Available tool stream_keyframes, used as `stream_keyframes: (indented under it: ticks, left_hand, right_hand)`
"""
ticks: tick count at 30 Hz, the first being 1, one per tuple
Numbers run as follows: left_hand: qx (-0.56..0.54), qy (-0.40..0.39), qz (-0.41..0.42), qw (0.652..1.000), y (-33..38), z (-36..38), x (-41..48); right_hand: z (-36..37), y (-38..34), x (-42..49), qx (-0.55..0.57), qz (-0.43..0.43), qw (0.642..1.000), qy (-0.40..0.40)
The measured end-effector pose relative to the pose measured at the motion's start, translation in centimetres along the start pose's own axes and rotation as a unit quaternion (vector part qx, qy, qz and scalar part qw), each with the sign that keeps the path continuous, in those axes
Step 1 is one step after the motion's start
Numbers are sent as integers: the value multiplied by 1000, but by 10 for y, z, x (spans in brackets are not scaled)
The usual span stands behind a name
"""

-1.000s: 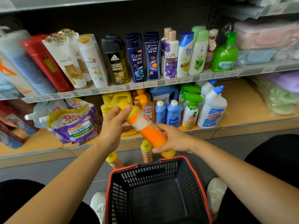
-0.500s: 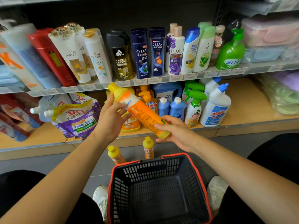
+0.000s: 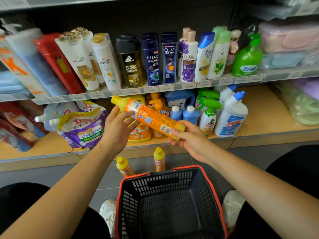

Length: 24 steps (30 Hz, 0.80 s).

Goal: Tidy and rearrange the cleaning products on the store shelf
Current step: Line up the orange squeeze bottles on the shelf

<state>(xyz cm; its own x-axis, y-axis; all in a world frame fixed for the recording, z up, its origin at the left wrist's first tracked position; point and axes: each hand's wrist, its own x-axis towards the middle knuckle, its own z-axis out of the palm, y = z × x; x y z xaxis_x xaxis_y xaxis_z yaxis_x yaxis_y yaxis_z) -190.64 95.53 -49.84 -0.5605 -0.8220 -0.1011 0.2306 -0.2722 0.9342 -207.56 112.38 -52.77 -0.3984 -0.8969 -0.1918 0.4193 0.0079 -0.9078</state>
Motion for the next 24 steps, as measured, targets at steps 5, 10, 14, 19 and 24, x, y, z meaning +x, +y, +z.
stream_keyframes:
  ticks: [5,10,14,19,24]
  left_hand:
    - [-22,68,-31,997,-7,4,-2]
    - [-53,48,-62,995,-7,0,2]
    - [-43,42,-56,997,-6,1,2]
    - [-17,66,-32,997,-6,0,-1]
    - [-13,31,-15,999,-4,1,-1]
  right_hand:
    - [-4,2,1,-108,-83,989,65]
    - [-9,3,1,-194,-149,967,74]
    - [-12,2,3,-206,-159,962,85]
    - [-11,-1,4,-192,-167,964,77]
    - [-9,0,4,-172,-174,967,65]
